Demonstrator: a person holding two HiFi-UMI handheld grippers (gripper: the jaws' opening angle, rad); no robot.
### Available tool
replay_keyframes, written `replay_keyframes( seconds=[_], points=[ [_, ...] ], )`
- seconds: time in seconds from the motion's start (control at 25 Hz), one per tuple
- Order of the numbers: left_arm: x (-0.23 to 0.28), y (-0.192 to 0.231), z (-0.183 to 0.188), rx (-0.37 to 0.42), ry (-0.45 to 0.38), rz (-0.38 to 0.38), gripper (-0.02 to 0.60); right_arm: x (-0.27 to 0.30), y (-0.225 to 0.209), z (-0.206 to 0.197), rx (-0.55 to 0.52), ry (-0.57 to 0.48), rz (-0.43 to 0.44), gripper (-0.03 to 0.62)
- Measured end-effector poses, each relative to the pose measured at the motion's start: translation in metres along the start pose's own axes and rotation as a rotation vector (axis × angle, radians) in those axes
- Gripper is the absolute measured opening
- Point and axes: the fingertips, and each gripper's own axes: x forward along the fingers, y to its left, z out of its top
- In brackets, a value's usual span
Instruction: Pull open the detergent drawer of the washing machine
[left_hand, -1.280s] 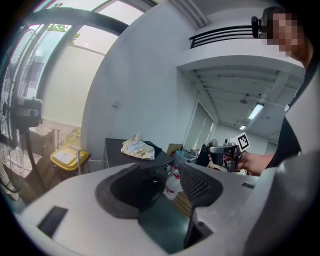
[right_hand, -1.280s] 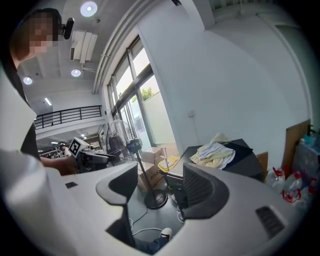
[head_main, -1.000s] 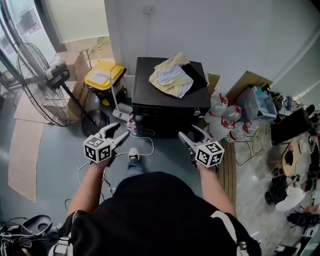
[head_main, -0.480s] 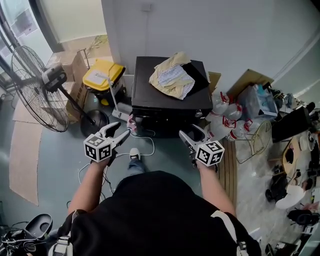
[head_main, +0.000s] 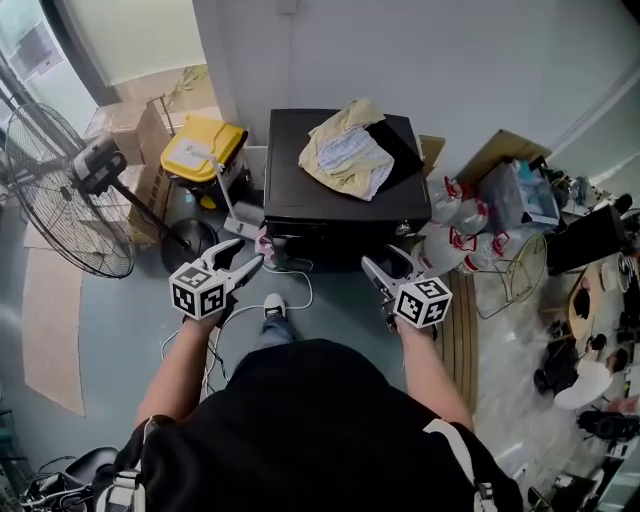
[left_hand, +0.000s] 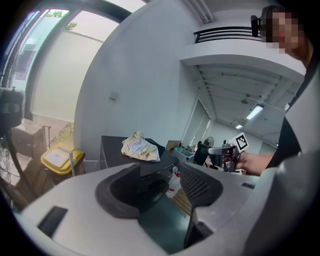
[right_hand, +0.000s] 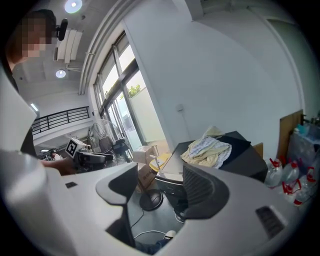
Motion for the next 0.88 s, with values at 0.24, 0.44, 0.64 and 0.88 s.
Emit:
replay_keyframes(
  seconds=[0.24, 0.44, 0.64, 0.88],
  points=[
    [0.015, 0.019, 0.005, -0.005, 0.019, -0.016, 0.241, 0.022, -0.006, 0.003, 0.009, 0.015, -0.008, 0.287],
    [0.022, 0.032, 0.005, -0.014, 0.035, -0.019, 0.242, 0.038, -0.009, 0.004, 0.012, 0.032, -0.008, 0.287],
    [0.029, 0.046, 0.002, -0.026, 0.051, -0.02, 0.242, 0.057, -0.01, 0.0, 0.01, 0.057, -0.005, 0.287],
    [0.035, 0.058, -0.009, -0.052, 0.078, -0.034, 0.242, 0.077, -0.013, -0.01, 0.011, 0.096, -0.009, 0.286]
  ],
)
